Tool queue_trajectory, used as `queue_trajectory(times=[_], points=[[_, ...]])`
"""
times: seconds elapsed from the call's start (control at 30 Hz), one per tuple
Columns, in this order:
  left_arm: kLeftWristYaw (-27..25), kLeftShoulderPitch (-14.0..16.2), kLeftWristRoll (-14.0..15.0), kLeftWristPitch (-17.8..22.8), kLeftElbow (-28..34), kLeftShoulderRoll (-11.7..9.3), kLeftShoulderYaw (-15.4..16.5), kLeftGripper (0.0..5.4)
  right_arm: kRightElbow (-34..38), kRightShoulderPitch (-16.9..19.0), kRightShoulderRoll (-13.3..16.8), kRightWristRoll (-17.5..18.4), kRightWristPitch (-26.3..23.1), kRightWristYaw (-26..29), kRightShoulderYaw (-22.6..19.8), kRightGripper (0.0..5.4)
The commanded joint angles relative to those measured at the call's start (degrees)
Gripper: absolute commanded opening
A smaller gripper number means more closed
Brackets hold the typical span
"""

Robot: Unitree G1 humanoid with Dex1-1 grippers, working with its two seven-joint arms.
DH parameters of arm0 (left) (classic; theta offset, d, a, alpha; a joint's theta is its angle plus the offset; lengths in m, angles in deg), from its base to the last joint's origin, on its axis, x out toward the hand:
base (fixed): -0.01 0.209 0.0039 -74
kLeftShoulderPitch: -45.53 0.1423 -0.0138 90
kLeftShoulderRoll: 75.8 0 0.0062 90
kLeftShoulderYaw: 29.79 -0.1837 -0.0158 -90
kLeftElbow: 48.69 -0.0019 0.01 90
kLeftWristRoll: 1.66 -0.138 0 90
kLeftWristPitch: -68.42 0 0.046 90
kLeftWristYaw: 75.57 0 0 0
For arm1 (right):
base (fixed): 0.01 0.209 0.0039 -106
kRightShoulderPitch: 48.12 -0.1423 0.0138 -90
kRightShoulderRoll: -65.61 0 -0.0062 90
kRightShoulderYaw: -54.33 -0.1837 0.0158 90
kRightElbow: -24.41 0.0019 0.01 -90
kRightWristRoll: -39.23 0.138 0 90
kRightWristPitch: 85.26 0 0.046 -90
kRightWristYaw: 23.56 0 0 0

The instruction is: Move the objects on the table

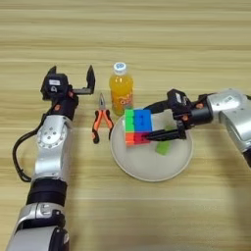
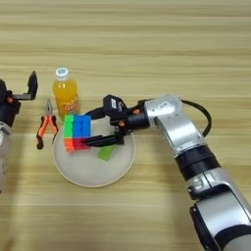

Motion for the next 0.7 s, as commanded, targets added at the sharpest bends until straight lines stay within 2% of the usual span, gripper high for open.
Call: queue_trajectory(times=[0.03,0.37,0.7], points=[[-0.64,-0.13,0.85,-0.35,-0.27,-0.16,-0.04,5.4,6.32,1.51,2.95,2.48,-2.44,0.09,-1.61,3.32],[-1.12,-0.53,0.83,-0.82,-1.02,-0.25,0.09,5.4,16.78,5.03,9.14,6.71,-6.19,-0.75,-4.7,3.32],[-1.62,-0.66,0.83,-1.76,-0.13,-1.05,0.18,5.4,19.33,7.01,12.35,8.34,-6.98,-1.47,-5.71,3.32]])
